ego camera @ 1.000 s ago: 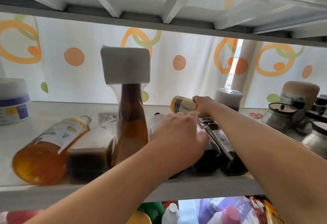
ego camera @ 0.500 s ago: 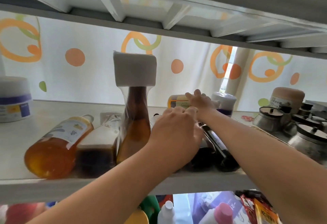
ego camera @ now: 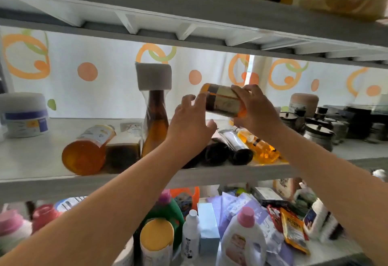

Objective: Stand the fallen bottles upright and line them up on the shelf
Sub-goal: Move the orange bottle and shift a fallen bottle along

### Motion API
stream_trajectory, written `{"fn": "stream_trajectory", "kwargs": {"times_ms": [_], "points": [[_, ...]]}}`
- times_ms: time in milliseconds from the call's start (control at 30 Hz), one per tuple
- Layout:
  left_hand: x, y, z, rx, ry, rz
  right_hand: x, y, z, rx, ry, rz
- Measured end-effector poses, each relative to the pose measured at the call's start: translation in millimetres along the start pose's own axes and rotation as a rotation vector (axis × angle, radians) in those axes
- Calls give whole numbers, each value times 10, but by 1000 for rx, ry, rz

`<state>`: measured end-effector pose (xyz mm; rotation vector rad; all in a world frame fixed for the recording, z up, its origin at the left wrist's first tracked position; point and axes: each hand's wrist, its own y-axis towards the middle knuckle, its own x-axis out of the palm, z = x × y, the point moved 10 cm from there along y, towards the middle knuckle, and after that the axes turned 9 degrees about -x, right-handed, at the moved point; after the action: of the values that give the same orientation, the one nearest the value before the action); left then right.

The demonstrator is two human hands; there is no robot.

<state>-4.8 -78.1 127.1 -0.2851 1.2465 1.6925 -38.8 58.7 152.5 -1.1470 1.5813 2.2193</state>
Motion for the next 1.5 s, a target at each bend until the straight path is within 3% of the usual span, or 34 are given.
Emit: {"fn": "stream_trajectory", "kwargs": {"times_ms": [200, 367, 500, 633, 767, 1067, 1267, 1500], "points": [[-292, -153, 170, 123, 119, 73, -494, -313, -394, -181, -1, 49], [-383, -345, 141, 246, -11, -37, -779, -541, -860, -453, -163, 153], [-644, -669, -11, 305, -1, 110, -883, -659, -1264, -658, -263, 245], [-892, -929, -298, 230, -98, 275, -1012, -660, -1644, -794, -330, 390], [-1088, -1100, -603, 85, -350, 384, -1106, -547, -1875, -791, -295, 525], [-1358, -1209, -1259, -180, -544, 488, -831, -167, -2362, -659, 37, 542], [-1384, -1220, -1740, -318, -791, 487, -408, -114, -2800, -585, 432, 322], [-1436, -1254, -2305, -526, -756, 510, 363, 3, -3194, -608, 464, -4]]}}
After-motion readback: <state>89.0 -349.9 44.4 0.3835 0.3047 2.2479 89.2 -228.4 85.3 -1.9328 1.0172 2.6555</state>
